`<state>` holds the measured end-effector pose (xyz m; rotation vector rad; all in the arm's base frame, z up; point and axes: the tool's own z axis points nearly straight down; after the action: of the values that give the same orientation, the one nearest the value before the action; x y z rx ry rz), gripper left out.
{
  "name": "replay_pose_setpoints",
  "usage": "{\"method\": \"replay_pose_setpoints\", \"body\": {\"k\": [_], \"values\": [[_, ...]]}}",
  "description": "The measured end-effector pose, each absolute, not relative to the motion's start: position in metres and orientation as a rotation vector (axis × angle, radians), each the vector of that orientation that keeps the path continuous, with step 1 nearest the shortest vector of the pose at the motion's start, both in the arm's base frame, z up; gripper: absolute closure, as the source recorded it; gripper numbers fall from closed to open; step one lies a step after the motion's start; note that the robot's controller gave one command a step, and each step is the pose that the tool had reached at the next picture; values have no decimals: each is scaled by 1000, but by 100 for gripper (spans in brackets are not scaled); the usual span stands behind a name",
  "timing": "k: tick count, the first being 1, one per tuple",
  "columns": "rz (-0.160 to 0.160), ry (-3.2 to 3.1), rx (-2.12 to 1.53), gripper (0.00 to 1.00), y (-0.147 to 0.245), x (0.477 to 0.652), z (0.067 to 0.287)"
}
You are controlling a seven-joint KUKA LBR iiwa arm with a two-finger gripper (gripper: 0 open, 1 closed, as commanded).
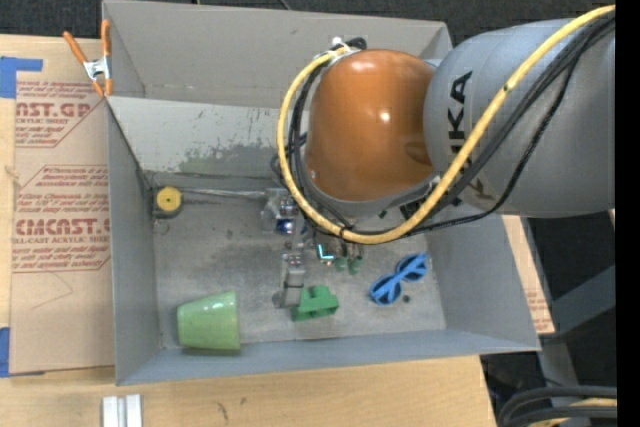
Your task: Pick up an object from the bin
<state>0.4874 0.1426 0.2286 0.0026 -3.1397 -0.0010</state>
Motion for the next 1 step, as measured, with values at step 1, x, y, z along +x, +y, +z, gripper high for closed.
{"method": "replay_pose_setpoints", "body": {"k": [1], "values": [[0,-3092,526,0,195,491,77]]}}
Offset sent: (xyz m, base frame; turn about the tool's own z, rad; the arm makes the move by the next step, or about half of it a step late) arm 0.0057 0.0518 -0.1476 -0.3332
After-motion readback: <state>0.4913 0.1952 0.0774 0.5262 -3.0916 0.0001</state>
